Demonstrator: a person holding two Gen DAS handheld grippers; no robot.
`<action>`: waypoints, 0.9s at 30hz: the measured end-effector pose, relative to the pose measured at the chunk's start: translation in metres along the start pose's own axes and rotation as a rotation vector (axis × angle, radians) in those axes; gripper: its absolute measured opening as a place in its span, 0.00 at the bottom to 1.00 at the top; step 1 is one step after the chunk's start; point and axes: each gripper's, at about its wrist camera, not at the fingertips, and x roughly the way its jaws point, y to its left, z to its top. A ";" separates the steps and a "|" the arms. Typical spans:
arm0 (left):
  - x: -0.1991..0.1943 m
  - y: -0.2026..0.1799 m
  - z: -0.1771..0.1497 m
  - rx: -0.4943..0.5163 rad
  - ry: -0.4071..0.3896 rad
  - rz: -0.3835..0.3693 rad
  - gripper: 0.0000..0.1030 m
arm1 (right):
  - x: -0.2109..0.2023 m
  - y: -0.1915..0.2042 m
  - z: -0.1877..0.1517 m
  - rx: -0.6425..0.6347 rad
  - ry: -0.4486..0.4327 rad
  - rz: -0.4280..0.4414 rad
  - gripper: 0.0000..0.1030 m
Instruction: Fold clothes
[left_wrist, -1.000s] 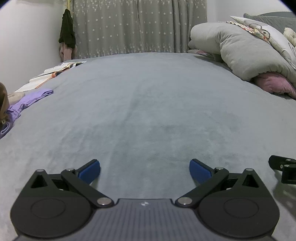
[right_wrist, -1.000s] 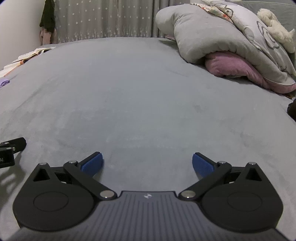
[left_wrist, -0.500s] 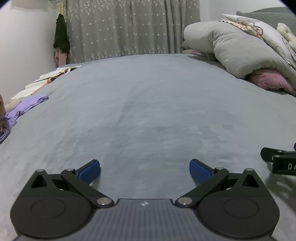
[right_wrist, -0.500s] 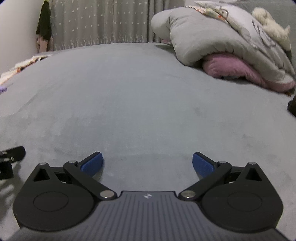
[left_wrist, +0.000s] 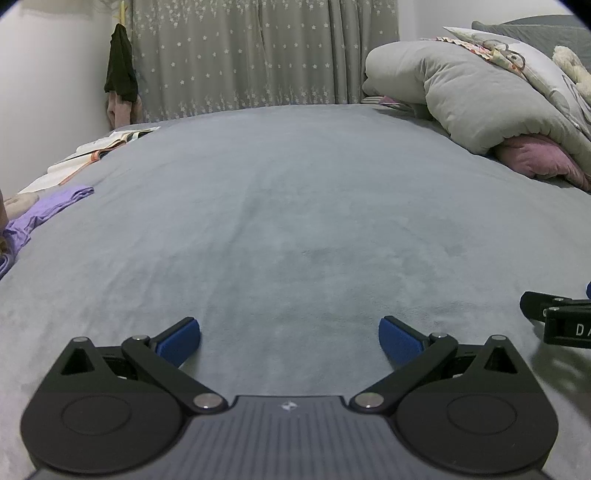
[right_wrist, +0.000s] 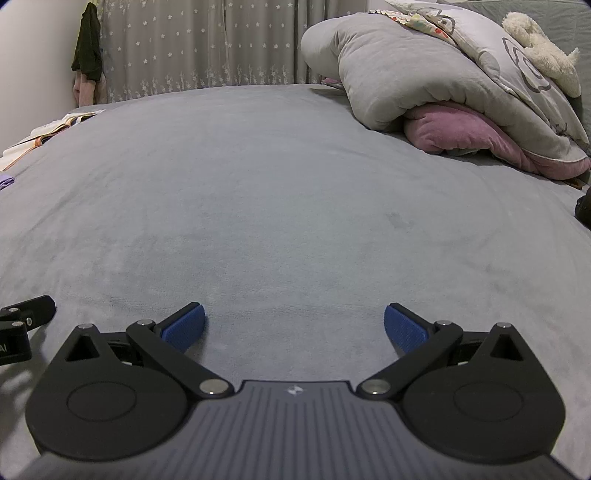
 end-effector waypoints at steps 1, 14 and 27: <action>0.000 0.000 0.000 -0.002 0.001 -0.002 1.00 | 0.000 0.000 0.000 -0.002 0.000 -0.001 1.00; -0.001 -0.001 -0.001 -0.002 0.004 0.001 1.00 | 0.001 -0.003 0.000 -0.001 0.000 0.001 1.00; 0.000 0.000 -0.002 -0.003 0.003 0.000 1.00 | 0.001 -0.004 0.000 -0.001 0.000 0.002 1.00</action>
